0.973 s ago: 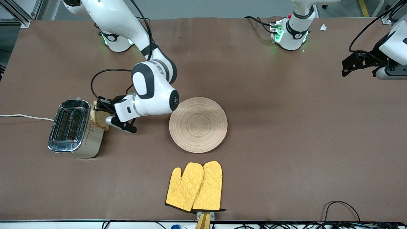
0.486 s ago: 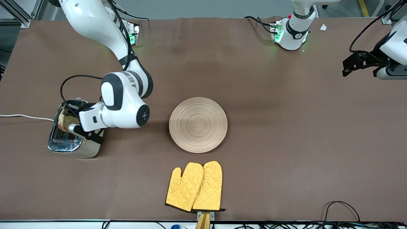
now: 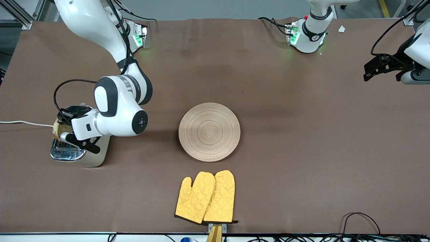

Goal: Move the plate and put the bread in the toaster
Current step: 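Carry the bread slice with the right gripper over the toaster, then lower the bread slice into the toaster slot with the right gripper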

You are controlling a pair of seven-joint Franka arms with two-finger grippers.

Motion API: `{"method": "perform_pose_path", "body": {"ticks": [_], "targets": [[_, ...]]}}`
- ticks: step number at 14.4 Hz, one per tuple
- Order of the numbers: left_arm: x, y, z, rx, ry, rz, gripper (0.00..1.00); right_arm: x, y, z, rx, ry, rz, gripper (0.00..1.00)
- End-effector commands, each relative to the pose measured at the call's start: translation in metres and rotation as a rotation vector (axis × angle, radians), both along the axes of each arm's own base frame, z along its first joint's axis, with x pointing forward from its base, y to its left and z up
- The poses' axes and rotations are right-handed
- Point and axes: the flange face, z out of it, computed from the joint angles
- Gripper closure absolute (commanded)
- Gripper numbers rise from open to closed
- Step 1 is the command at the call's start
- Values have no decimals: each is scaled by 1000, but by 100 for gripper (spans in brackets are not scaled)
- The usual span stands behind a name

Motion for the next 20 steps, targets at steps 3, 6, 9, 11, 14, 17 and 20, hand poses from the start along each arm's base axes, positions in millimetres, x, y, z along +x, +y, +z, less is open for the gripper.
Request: {"method": "perform_pose_path", "body": {"ticks": [3, 6, 9, 11, 14, 17, 20], "targets": [[-4, 4, 5, 4, -9, 10, 0, -19, -20, 3, 2, 19, 39, 100], [-3, 15, 5, -1, -8, 28, 0, -23, -23, -4, -4, 31, 36, 100], [-3, 16, 5, -1, -9, 32, 0, -29, -24, -11, 3, 37, 52, 100], [-3, 16, 5, -1, -9, 32, 0, -28, -24, -12, 5, 38, 54, 100], [-3, 16, 5, -2, -9, 34, 0, -28, -24, -15, 6, 41, 57, 100], [-3, 16, 6, -2, -10, 34, 0, -25, -27, -18, 15, 38, 62, 100], [-2, 14, 4, -4, -7, 31, 0, -22, -31, -18, 23, 31, 66, 100]]}}
